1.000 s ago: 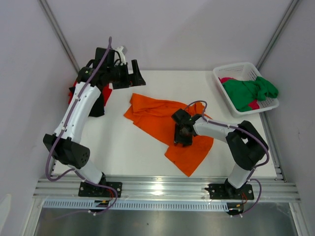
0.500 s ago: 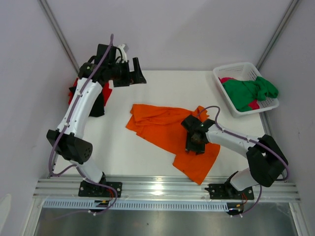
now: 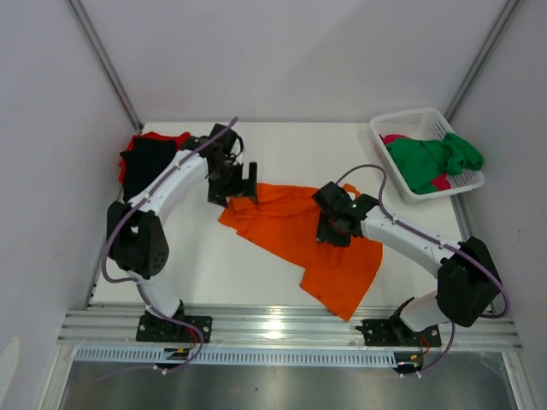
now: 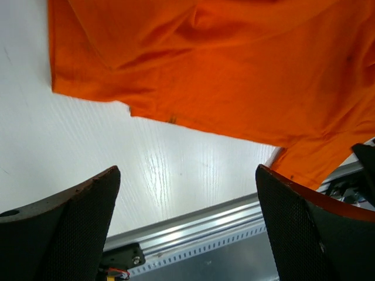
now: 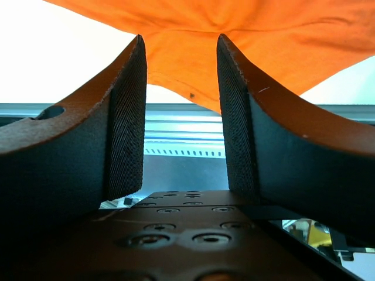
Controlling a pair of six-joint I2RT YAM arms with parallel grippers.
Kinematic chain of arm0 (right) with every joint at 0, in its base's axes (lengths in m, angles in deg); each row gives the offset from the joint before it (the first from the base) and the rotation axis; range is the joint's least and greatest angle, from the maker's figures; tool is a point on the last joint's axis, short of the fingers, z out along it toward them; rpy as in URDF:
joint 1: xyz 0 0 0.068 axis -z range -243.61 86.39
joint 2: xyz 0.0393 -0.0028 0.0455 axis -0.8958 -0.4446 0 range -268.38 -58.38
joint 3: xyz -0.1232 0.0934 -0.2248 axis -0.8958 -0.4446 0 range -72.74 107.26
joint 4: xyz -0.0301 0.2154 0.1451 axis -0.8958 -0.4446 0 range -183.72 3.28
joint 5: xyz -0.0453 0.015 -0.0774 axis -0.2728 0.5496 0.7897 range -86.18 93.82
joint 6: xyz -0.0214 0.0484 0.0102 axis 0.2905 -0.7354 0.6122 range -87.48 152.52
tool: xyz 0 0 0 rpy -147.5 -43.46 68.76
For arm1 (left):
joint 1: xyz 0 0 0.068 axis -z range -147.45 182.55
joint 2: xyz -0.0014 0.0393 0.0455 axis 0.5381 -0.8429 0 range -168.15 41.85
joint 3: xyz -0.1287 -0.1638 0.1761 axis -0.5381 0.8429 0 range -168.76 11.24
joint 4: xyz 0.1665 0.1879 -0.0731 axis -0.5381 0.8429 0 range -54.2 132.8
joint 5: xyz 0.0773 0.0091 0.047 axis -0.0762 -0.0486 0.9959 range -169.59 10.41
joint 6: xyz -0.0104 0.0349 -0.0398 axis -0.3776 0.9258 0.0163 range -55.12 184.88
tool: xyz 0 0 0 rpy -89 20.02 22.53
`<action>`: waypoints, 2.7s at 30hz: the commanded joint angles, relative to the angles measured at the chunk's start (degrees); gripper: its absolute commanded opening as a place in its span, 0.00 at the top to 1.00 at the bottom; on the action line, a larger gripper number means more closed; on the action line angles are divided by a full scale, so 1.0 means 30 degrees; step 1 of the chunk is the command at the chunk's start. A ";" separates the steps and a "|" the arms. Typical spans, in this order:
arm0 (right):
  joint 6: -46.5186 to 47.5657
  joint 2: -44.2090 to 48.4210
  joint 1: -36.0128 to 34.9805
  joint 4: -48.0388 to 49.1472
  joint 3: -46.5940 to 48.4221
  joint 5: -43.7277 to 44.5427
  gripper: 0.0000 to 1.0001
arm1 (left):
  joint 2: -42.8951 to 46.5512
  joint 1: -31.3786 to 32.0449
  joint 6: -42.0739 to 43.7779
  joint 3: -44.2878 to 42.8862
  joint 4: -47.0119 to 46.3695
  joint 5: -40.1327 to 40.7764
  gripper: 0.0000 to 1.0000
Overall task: Fold and stack the t-shirts
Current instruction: Flatten out the tshirt
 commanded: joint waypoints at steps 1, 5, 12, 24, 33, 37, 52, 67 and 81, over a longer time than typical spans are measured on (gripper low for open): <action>0.0429 -0.0194 0.0296 0.0260 0.1258 0.0689 0.52 | 0.0594 0.0647 -0.0990 0.1196 -0.0560 0.0284 0.02; 0.0721 -0.1042 0.0502 0.0202 0.2138 0.0718 0.52 | 0.0653 0.0853 -0.1489 0.1812 -0.0679 0.0166 0.02; 0.1073 -0.1367 0.0824 0.0260 0.2901 0.0777 0.52 | 0.1327 0.1176 -0.1374 0.3394 -0.2167 0.0430 0.03; 0.1601 -0.0313 0.1703 -0.0383 0.3340 0.0893 0.52 | 0.0218 0.1146 -0.0203 0.3720 -0.6073 0.2502 0.02; 0.1777 0.0390 0.2405 -0.0766 0.3224 0.1041 0.52 | -0.2217 0.0824 0.0034 0.2810 -0.4227 0.4561 0.02; 0.1806 0.0449 0.2553 -0.0707 0.3048 0.0923 0.52 | -0.2744 0.0766 0.0004 0.2518 -0.3816 0.4589 0.02; 0.1865 0.0887 0.2963 -0.0531 0.2785 0.0893 0.52 | -0.3768 0.0443 -0.0933 0.1901 -0.5925 0.1192 0.02; 0.1894 0.1416 0.3784 -0.0297 0.2139 0.0396 0.52 | -0.3654 0.0443 -0.0817 0.2663 -0.5046 0.2128 0.03; 0.1718 0.1445 0.3901 -0.0062 0.1495 0.0015 0.52 | -0.3975 0.0443 -0.0728 0.3103 -0.5309 0.2891 0.19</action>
